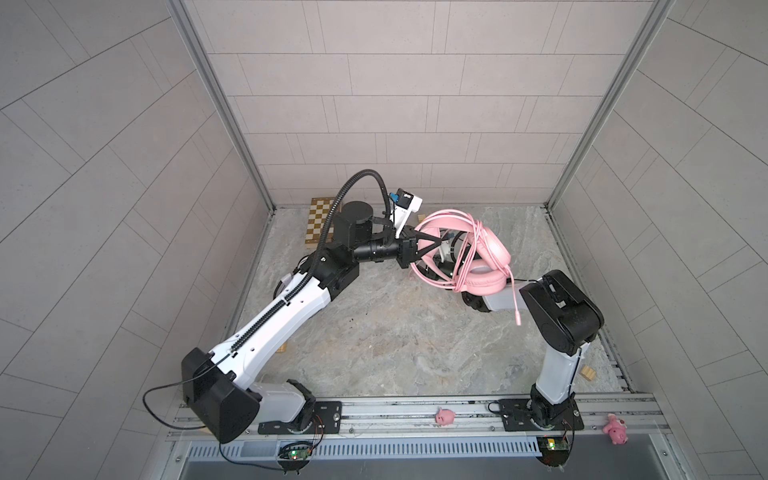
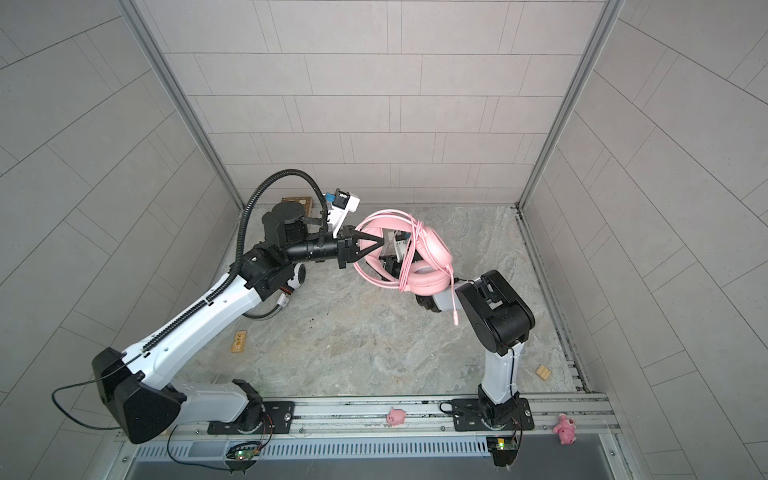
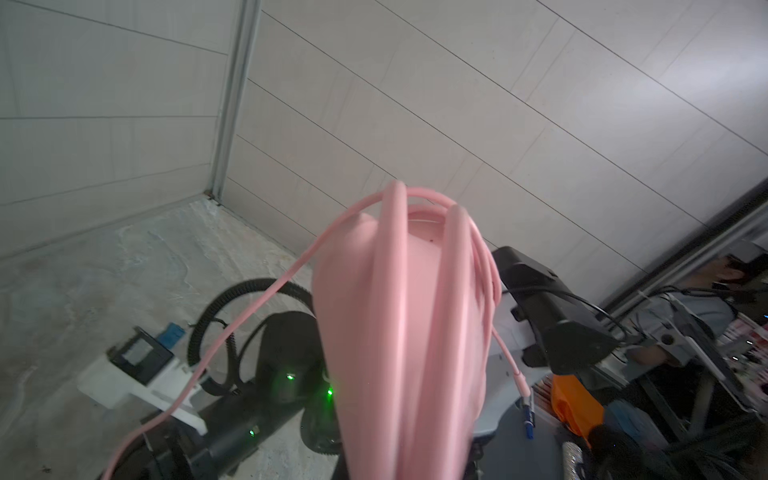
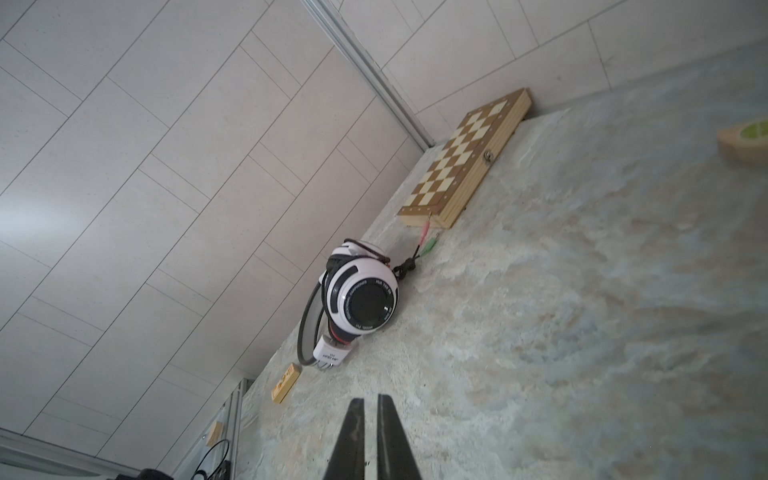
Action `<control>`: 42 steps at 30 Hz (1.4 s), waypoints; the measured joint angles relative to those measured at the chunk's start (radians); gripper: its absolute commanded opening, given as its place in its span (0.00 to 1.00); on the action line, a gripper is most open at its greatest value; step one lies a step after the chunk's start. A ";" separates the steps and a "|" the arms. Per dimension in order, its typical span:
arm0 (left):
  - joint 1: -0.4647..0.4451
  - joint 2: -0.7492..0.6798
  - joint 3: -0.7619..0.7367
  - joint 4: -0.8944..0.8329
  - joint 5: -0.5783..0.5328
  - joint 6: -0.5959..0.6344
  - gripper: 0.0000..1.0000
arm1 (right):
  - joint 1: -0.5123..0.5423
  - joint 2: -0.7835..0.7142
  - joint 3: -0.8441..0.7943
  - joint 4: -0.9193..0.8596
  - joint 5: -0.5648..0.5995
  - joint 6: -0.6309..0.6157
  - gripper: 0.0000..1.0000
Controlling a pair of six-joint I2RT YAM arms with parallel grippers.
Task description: Wrap the headphones
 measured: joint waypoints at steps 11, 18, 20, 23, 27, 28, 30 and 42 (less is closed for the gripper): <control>0.010 -0.080 -0.186 0.251 -0.350 -0.003 0.00 | 0.016 -0.093 -0.200 0.214 0.030 0.154 0.12; 0.016 -0.073 -0.264 0.348 -0.525 -0.003 0.00 | 0.085 -0.225 -0.254 0.185 0.074 0.163 0.11; 0.016 -0.072 -0.277 0.360 -0.565 0.005 0.00 | 0.103 -0.278 -0.258 0.137 0.083 0.149 0.11; 0.016 -0.072 -0.286 0.363 -0.632 0.034 0.00 | 0.132 -0.399 -0.263 -0.002 0.109 0.095 0.11; 0.015 -0.073 -0.294 0.346 -0.726 0.079 0.00 | 0.182 -0.602 -0.252 -0.281 0.172 -0.037 0.11; 0.015 -0.073 -0.297 0.340 -0.749 0.089 0.00 | 0.197 -0.652 -0.243 -0.360 0.191 -0.075 0.11; 0.015 -0.074 -0.308 0.335 -0.797 0.108 0.00 | 0.217 -0.730 -0.224 -0.489 0.218 -0.138 0.11; 0.017 -0.094 -0.344 0.264 -0.898 0.182 0.00 | 0.211 -0.798 -0.173 -0.855 0.396 -0.361 0.28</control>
